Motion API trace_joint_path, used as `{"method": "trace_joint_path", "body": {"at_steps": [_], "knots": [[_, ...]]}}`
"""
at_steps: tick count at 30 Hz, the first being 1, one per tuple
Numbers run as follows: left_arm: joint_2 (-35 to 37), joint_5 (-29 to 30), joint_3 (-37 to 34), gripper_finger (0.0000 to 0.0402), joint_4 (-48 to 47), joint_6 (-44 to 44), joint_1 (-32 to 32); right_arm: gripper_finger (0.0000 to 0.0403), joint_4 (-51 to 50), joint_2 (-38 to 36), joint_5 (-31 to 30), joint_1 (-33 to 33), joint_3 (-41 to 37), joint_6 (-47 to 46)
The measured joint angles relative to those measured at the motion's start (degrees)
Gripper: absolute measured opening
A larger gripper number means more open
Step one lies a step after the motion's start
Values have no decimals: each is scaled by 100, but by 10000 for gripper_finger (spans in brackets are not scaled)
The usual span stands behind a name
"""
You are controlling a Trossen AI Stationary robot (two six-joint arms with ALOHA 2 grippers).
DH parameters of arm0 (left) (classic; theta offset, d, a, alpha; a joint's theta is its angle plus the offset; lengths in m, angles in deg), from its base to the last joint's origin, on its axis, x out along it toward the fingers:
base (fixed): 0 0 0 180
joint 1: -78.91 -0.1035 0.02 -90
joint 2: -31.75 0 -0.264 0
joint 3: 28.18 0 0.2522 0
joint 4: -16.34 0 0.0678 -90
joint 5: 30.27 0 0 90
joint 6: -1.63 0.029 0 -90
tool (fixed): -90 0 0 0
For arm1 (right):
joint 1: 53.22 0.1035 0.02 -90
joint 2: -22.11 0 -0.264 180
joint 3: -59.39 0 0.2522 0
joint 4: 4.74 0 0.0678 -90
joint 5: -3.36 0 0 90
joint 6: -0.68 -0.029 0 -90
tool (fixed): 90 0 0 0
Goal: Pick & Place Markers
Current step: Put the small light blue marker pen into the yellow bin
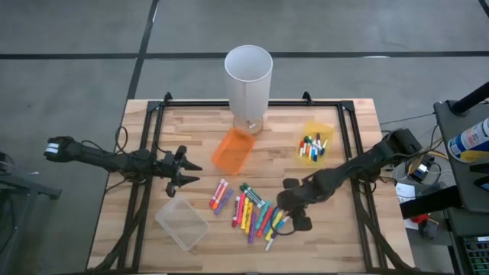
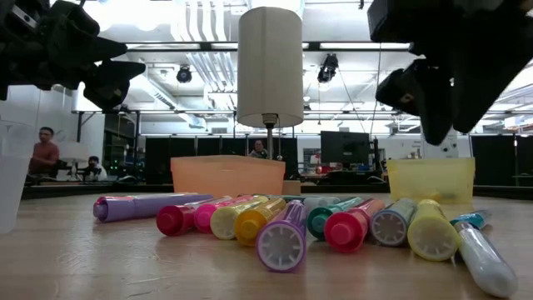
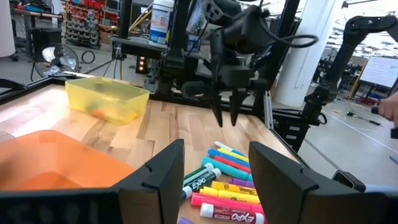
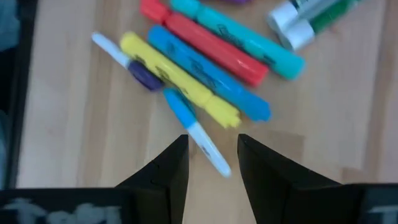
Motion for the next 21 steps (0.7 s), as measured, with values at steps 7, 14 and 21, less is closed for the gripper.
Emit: {"method": "trace_joint_path", "body": {"at_steps": [7, 14, 21], "knots": [[-7, 0, -2, 174, 1, 2, 2, 147, -137, 568, -37, 221, 738, 234], [-17, 1, 0, 174, 1, 2, 2, 208, -875, 1112, -163, 354, 1362, 429], [-20, 1, 0, 174, 0, 1, 1, 238, -1105, 1213, -195, 385, 1259, 320]]}}
